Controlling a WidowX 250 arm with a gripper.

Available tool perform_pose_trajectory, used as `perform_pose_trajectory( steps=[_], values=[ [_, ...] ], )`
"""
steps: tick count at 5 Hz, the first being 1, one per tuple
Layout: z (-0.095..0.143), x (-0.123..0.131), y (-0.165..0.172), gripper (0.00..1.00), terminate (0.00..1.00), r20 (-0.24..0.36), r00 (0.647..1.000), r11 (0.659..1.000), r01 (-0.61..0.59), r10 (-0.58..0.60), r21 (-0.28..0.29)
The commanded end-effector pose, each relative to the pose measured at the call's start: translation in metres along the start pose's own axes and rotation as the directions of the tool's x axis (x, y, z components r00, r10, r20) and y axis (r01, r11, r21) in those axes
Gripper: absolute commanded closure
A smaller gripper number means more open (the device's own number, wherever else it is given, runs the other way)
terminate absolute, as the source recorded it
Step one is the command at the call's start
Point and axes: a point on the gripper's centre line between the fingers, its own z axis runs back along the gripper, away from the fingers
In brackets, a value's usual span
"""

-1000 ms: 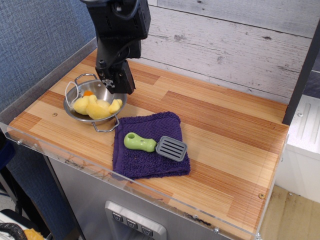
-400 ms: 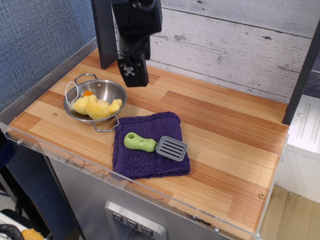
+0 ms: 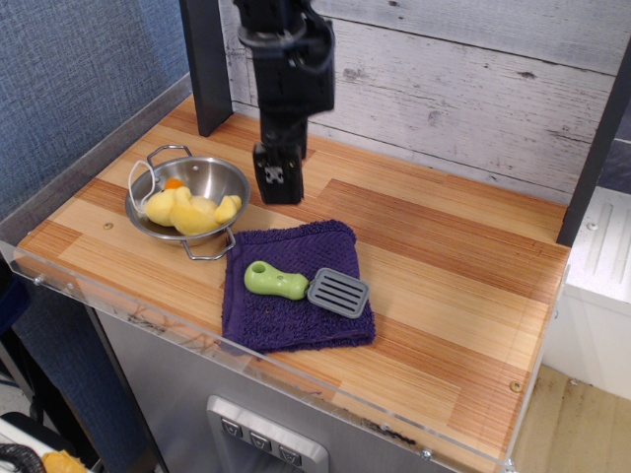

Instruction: Move green spatula to upper right corner

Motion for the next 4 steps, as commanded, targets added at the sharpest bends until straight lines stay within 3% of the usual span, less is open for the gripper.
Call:
perform_pose_trajectory(
  steps=[1, 3, 4],
  values=[
    [0.002, -0.001, -0.027, 0.0, 0.0, -0.013, 0.996, 0.996, 0.088, -0.088, 0.009],
    [-0.002, -0.014, -0.042, 0.0, 0.0, -0.018, 0.995, 0.995, 0.095, -0.095, -0.002],
    [-0.014, -0.016, -0.041, 0.0, 0.0, -0.028, 0.995, 0.995, 0.101, -0.1, 0.013]
  ],
)
